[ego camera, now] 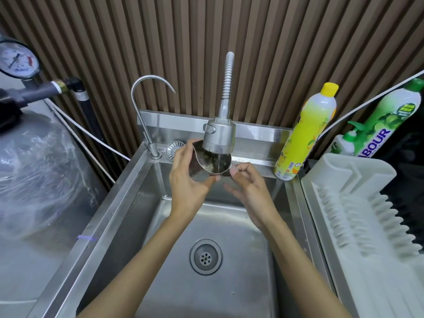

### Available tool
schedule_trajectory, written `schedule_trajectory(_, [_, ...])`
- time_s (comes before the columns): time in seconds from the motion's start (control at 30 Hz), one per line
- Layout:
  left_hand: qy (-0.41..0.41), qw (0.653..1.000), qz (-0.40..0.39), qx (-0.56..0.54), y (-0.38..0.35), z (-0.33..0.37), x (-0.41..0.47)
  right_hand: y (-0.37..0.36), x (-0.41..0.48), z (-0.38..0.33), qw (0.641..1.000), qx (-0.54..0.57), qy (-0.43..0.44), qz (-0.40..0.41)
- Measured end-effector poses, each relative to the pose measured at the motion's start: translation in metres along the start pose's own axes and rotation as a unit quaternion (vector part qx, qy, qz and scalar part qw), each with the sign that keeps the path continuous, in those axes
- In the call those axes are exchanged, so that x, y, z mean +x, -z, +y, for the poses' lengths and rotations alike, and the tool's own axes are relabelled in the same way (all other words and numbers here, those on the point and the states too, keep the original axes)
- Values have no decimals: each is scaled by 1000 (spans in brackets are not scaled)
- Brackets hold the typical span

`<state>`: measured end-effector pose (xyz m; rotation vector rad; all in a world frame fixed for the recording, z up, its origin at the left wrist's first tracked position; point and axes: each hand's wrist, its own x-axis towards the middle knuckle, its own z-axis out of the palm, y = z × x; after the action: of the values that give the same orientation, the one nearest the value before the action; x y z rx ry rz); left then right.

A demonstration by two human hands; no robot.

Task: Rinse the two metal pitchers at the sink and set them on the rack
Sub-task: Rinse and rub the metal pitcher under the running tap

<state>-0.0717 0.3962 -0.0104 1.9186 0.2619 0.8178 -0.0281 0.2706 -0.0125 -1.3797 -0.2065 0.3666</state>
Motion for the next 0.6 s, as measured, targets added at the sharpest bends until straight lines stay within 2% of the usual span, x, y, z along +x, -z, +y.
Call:
schedule_trajectory(0.13, [20,999,8,50,7,5,-6,-3,-4,1,999,-34,3,39])
schedule_trajectory(0.3, [90,992,-3,88,2,5,-10,1,-5,-15,980,-169,30,104])
schedule_trajectory(0.43, [124,990,-53,46,-4,2,-4,5,-4,-25,935,-315,65,152])
schedule_trajectory(0.5, [125,989,-76,19,-7,-1,-2,4,-7,-27,920,-347,77,164])
schedule_trajectory(0.6, [130,987,-82,-53,-13,-7,1,3,-12,-27,942,-286,84,156])
